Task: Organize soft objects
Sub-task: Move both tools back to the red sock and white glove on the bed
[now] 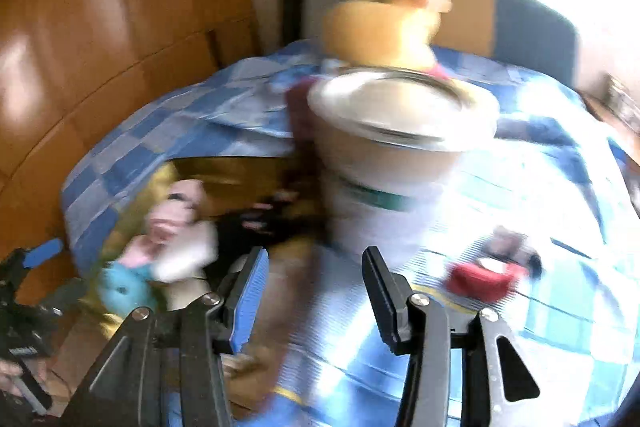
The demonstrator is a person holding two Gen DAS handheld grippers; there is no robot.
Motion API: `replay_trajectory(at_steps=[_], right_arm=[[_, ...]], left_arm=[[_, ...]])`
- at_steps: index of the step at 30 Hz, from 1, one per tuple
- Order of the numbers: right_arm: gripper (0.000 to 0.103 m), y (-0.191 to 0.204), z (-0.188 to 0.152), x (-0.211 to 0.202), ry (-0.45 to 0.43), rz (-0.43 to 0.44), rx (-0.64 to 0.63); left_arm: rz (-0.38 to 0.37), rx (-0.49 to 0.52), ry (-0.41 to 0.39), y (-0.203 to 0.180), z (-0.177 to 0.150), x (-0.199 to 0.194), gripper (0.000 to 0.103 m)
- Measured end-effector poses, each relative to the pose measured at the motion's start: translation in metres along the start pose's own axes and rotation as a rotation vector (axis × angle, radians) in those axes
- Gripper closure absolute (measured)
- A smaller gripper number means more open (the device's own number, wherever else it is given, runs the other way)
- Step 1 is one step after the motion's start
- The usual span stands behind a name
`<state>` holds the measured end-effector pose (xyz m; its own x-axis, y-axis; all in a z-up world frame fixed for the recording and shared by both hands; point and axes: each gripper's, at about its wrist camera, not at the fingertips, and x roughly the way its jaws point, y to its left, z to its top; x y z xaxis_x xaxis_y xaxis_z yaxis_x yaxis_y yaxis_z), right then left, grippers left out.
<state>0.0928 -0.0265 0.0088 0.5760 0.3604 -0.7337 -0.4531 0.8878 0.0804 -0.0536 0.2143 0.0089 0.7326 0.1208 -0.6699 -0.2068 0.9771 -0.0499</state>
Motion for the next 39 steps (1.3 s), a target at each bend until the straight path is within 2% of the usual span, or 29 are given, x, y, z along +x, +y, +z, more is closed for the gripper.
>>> replay_trajectory(at_steps=[6, 9, 11, 13, 15, 17, 21, 23, 27, 31, 34, 39], right_arm=[[0.054, -0.115, -0.028, -0.003, 0.03, -0.233, 0.227], [0.054, -0.168, -0.054, 0.0, 0.055, -0.315, 0.378], [0.054, -0.195, -0.074, 0.0, 0.062, -0.341, 0.491], [0.054, -0.213, -0.083, 0.002, 0.112, -0.361, 0.595], [0.054, -0.225, -0.086, -0.003, 0.089, -0.361, 0.66], [0.054, -0.231, -0.087, -0.007, 0.078, -0.338, 0.706], [0.054, -0.233, -0.09, -0.013, 0.061, -0.307, 0.738], [0.054, -0.234, -0.091, -0.013, 0.063, -0.302, 0.754], [0.054, -0.236, -0.094, -0.014, 0.064, -0.26, 0.796], [0.054, -0.236, -0.093, -0.018, 0.05, -0.236, 0.805], [0.054, -0.237, -0.093, -0.019, 0.045, -0.213, 0.816], [0.054, -0.236, -0.093, -0.016, 0.054, -0.171, 0.83]], left_arm=[[-0.09, 0.095, -0.014, -0.037, 0.01, 0.0, 0.004], [-0.137, 0.156, -0.021, -0.062, 0.017, -0.001, 0.004], [-0.171, 0.214, -0.021, -0.086, 0.021, 0.0, 0.004], [-0.205, 0.263, -0.015, -0.109, 0.023, 0.001, 0.004], [-0.236, 0.311, 0.0, -0.135, 0.025, 0.007, 0.004], [-0.262, 0.35, 0.024, -0.159, 0.027, 0.015, 0.01], [-0.318, 0.397, 0.083, -0.201, 0.03, 0.036, 0.018], [-0.337, 0.438, 0.105, -0.222, 0.03, 0.047, 0.03], [-0.374, 0.476, 0.151, -0.255, 0.031, 0.071, 0.042], [-0.367, 0.489, 0.184, -0.285, 0.037, 0.102, 0.043], [-0.352, 0.488, 0.189, -0.306, 0.042, 0.124, 0.035], [-0.311, 0.516, 0.191, -0.333, 0.048, 0.162, 0.029]])
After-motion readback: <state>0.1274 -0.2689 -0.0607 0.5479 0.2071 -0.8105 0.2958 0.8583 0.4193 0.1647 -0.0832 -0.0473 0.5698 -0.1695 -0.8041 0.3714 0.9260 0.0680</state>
